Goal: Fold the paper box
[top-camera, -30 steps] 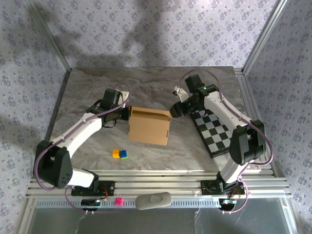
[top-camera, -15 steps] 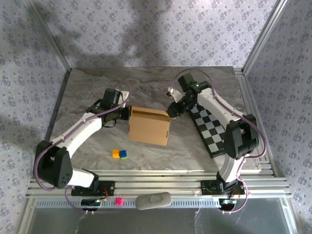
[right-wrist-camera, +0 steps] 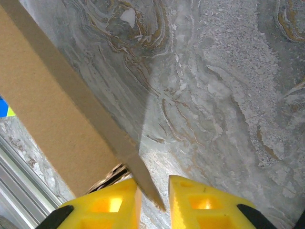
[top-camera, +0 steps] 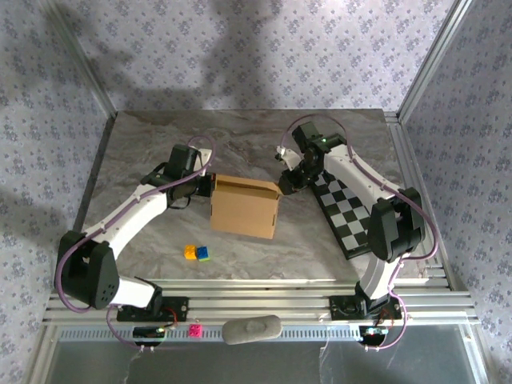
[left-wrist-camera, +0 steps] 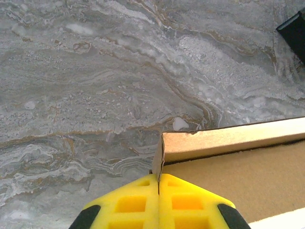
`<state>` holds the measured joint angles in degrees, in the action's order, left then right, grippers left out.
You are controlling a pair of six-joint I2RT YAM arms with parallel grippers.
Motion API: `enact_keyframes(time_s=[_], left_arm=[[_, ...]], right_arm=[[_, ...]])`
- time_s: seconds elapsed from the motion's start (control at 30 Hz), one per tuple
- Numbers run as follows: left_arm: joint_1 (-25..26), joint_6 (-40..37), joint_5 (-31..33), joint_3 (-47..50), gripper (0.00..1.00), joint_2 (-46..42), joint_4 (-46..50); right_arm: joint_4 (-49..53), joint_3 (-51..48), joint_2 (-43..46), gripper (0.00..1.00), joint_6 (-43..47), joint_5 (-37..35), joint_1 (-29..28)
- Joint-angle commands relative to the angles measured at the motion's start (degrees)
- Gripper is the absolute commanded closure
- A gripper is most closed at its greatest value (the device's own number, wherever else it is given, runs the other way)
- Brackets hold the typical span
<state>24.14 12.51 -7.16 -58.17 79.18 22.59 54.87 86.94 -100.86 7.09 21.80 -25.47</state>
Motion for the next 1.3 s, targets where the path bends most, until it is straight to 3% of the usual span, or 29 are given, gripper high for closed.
enact_keyframes(time_s=[0.0,0.17,0.37,0.47,0.73,0.87,1.0,1.13,1.27], left_arm=[[0.47,-0.82,0.51,-1.94,1.0,-0.56,0.6],[0.47,-0.74,0.56,-2.08,1.0,-0.53,0.61],[0.47,-0.65,0.57,-2.09,1.0,-0.42,0.64],[0.47,-0.48,0.49,-1.99,1.0,-0.34,0.61],[0.9,1.18,1.42,-1.09,1.0,-0.53,0.18],[0.86,1.37,1.79,-0.75,1.0,-0.69,0.14],[0.91,1.37,1.86,-0.63,1.0,-0.91,0.03],[0.91,1.37,1.82,-0.54,1.0,-0.92,0.1],[0.89,1.29,1.89,-0.4,1.0,-0.82,0.0]], right_arm=[[2.31,2.13,0.61,0.8,0.26,-0.49,-0.61],[2.82,3.3,0.02,0.91,-0.03,-0.36,-0.85],[3.63,4.68,-0.11,0.9,-0.74,-0.47,-1.35],[3.9,4.84,-0.07,0.99,-1.45,-0.34,-1.46],[3.01,3.51,0.14,1.0,-3.13,-1.25,-3.41],[2.0,2.83,1.51,0.66,-4.39,-5.95,-3.75],[-5.12,-3.43,10.03,0.51,-8.28,-13.56,-4.38],[-9.3,-9.06,20.77,0.52,-12.28,-16.09,-6.91],[-11.02,-13.66,30.56,0.57,-10.15,-12.71,-20.41]])
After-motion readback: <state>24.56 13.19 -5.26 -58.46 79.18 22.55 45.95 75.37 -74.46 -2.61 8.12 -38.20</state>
